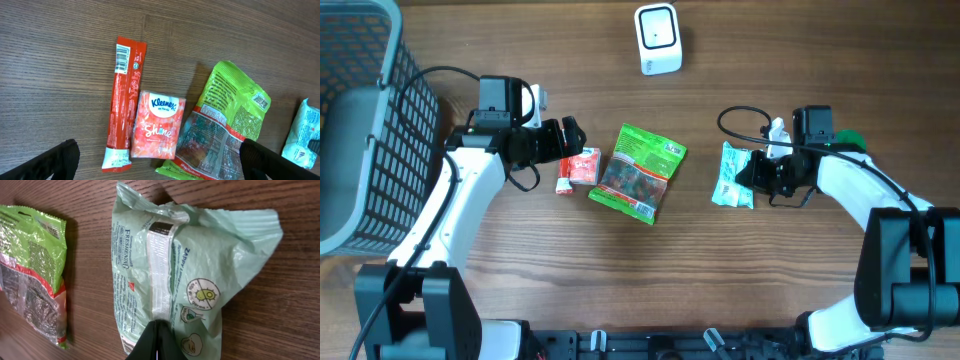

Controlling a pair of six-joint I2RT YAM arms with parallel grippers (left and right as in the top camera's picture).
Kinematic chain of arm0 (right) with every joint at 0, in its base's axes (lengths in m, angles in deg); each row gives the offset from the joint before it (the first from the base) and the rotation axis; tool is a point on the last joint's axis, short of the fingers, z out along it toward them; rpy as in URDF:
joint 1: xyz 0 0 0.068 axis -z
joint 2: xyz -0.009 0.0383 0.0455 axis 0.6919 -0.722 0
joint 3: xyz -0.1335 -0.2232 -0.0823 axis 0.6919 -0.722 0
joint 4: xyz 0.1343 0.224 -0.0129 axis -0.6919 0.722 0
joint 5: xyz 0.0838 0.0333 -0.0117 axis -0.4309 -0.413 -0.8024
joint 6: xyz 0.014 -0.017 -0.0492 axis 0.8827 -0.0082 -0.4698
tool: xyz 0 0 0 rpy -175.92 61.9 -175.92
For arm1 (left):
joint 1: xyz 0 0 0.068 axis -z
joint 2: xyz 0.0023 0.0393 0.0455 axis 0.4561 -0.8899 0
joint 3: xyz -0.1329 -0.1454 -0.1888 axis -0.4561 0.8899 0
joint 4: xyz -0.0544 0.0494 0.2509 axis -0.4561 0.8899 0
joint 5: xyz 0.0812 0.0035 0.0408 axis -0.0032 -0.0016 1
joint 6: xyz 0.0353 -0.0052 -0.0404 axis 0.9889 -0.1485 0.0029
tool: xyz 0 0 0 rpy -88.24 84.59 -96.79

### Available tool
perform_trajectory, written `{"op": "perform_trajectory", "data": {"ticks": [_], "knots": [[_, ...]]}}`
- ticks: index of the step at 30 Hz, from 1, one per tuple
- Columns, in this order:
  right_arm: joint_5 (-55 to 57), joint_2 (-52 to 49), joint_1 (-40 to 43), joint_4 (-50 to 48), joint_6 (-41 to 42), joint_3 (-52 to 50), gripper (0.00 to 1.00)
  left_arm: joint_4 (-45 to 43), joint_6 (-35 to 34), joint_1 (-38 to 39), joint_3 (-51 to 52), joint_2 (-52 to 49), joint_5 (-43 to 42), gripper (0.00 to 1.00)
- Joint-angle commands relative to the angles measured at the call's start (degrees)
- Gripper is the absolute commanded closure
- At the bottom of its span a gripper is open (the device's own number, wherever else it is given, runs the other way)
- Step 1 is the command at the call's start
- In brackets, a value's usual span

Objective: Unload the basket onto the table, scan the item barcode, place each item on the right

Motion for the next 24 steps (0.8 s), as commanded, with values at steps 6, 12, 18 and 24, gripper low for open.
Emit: {"op": "perform_trajectory", "data": {"ticks": [6, 12, 18, 24], "knots": [[2.91, 1.73, 0.31, 7.04, -3.06, 5.38, 0.94, -0.20, 0.11, -0.48, -0.81, 0.61, -0.48, 0.00], [0.81, 5.57, 0.31, 13.25, -3.50, 14.71, 0.50, -0.20, 0.11, -0.48, -0.81, 0.61, -0.48, 0.00], [8.00, 5.31, 0.31, 12.98, -8.50, 14.99, 0.37, -0.20, 0.11, -0.48, -0.81, 0.61, -0.48, 0.00], [8.37, 2.45, 0.31, 13.35, -10.95, 12.50, 0.38, -0.20, 0.11, -0.48, -0.81, 0.61, -0.48, 0.00]]}}
